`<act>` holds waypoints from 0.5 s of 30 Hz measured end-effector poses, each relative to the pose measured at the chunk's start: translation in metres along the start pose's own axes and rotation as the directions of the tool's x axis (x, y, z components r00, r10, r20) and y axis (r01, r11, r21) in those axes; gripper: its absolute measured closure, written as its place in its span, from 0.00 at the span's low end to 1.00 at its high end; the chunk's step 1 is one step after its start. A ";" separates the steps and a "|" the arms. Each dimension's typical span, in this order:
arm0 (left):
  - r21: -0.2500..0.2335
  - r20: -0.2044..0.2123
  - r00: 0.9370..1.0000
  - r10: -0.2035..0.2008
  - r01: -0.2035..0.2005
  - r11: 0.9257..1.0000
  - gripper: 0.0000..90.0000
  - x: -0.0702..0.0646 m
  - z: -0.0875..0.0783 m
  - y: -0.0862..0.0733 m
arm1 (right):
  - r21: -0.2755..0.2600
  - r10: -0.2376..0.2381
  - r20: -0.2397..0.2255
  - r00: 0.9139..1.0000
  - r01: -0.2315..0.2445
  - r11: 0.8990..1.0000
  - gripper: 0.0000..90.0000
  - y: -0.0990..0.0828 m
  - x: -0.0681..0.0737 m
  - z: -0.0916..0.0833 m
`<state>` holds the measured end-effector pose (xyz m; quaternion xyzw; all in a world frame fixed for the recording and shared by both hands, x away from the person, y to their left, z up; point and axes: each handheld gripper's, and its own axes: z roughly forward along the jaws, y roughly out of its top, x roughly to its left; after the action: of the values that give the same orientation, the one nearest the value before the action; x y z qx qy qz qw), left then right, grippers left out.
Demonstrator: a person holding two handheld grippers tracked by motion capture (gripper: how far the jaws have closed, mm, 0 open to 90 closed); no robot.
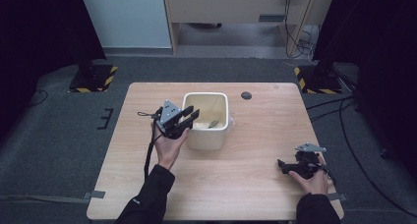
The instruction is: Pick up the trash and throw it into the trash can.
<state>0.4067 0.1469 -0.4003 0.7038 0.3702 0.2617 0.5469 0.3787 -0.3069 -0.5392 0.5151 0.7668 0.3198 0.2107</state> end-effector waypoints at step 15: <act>0.049 -0.015 1.000 -0.007 0.008 0.999 0.67 0.011 -0.059 -0.041 | 0.000 0.001 -0.002 1.000 -0.001 1.000 0.01 0.000 0.000 0.000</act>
<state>0.3580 0.1951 -0.4247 0.7138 0.3830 0.2555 0.5277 0.3786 -0.3067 -0.5392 0.5151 0.7667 0.3206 0.2098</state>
